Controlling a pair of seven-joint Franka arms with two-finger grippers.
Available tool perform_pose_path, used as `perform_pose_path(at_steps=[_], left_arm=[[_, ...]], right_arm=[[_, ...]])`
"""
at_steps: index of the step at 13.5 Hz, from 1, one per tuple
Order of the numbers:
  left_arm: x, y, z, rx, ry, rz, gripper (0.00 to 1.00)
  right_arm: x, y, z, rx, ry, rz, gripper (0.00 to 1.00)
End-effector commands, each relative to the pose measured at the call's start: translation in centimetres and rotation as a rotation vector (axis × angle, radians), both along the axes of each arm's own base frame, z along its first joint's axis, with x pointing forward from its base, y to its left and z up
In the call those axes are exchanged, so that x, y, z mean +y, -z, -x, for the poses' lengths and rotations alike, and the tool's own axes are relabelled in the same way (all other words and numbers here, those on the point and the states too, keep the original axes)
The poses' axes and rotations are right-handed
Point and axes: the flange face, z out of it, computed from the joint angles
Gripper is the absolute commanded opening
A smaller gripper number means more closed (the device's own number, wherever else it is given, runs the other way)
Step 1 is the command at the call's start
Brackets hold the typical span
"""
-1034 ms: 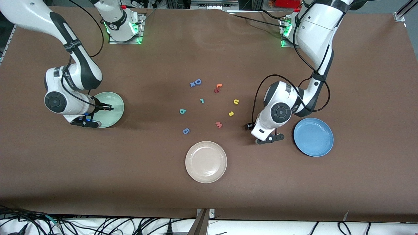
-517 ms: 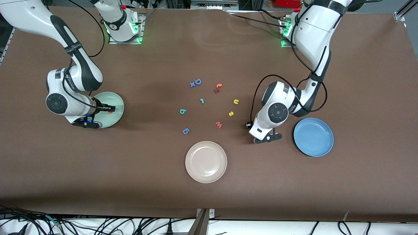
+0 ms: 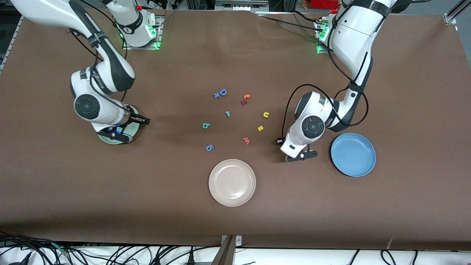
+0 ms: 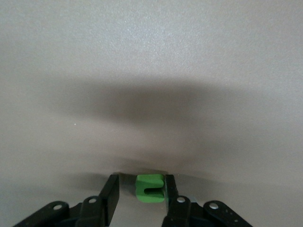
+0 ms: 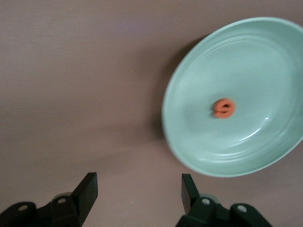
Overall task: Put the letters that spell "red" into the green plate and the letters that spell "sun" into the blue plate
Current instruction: 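Drop the orange letter on the green plate while the left gripper grasps, then carry the green letter to the blue plate while the right gripper reaches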
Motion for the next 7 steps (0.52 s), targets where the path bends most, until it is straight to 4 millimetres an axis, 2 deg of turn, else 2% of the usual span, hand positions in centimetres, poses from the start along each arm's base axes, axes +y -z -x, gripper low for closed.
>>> perform_pose_path(at_steps=[1, 3, 5, 7], left_arm=[[-0.5, 0.1, -0.3, -0.003, -0.018, 0.015, 0.38], [-0.5, 0.1, -0.3, -0.003, -0.018, 0.015, 0.28], [-0.4, 0.2, -0.3, -0.002, -0.017, 0.014, 0.17], [-0.4, 0.2, -0.4, -0.004, -0.017, 0.014, 0.12]], right_arm=[[3.7, -1.7, 0.4, -0.016, 0.083, -0.008, 0.80], [7.3, -1.7, 1.1, -0.040, 0.122, -0.022, 0.82], [11.9, -1.1, 2.1, -0.071, 0.152, -0.050, 0.83], [15.6, 0.1, 3.2, -0.098, 0.165, -0.090, 0.83]])
